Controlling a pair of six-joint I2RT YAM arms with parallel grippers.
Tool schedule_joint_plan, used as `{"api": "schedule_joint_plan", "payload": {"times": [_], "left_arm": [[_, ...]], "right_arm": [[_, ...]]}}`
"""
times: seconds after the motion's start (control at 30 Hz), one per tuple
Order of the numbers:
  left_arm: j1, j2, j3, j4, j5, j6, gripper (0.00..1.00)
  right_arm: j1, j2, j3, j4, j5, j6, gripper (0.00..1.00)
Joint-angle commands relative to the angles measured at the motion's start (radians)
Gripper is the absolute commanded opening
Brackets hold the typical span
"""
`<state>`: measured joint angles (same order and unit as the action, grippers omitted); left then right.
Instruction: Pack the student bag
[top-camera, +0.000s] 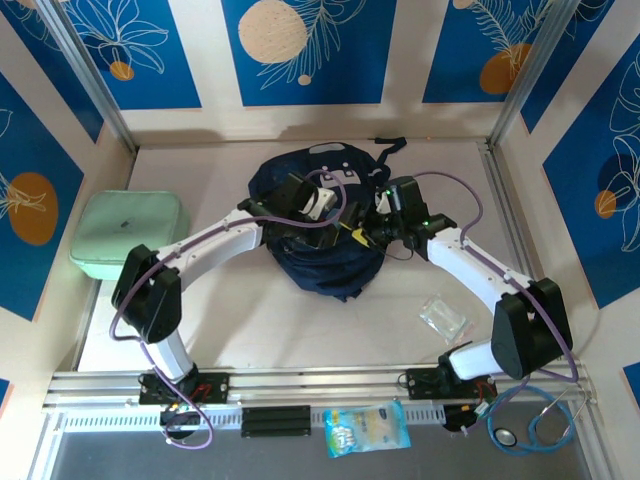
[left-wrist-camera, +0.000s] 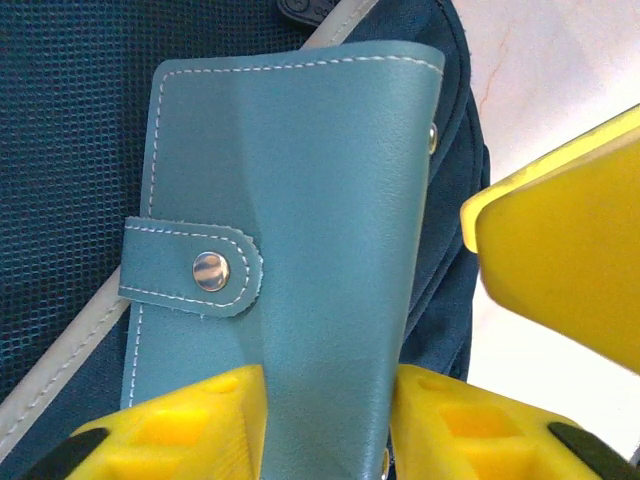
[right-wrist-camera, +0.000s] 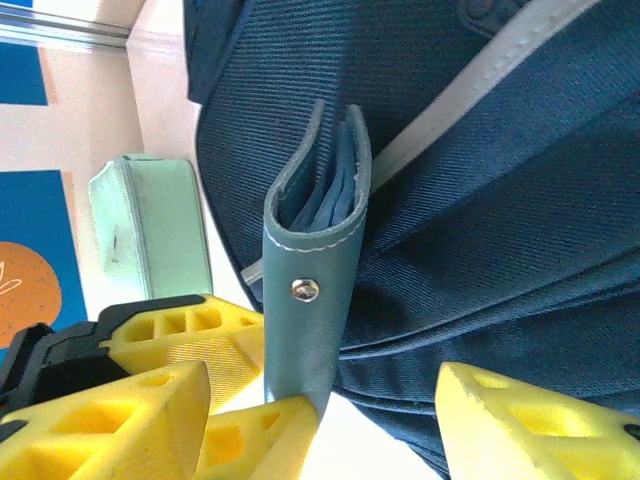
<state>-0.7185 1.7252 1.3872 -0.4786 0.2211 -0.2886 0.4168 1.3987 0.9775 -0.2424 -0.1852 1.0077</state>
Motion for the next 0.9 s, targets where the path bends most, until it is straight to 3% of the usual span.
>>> {"api": "schedule_joint_plan", "payload": {"times": [0.0, 0.2, 0.43, 0.63, 0.87], "left_arm": [[0.0, -0.014, 0.008, 0.006, 0.044, 0.001, 0.41], [0.039, -0.079, -0.063, 0.054, 0.105, -0.01, 0.51], [0.082, -0.057, -0.059, 0.018, 0.0, -0.059, 0.54], [0.086, 0.039, 0.02, -0.034, -0.091, -0.077, 0.52], [0.087, 0.094, 0.047, -0.038, 0.029, -0.102, 0.54]], "right_arm": [[-0.01, 0.006, -0.02, 0.005, 0.009, 0.008, 0.62], [0.0, 0.052, -0.001, -0.005, -0.015, -0.017, 0.55], [0.023, 0.035, -0.034, -0.022, 0.057, 0.017, 0.52], [0.016, 0.053, -0.036, 0.015, -0.024, 0.029, 0.42], [0.016, 0.069, -0.039, 0.016, -0.039, 0.04, 0.48]]}}
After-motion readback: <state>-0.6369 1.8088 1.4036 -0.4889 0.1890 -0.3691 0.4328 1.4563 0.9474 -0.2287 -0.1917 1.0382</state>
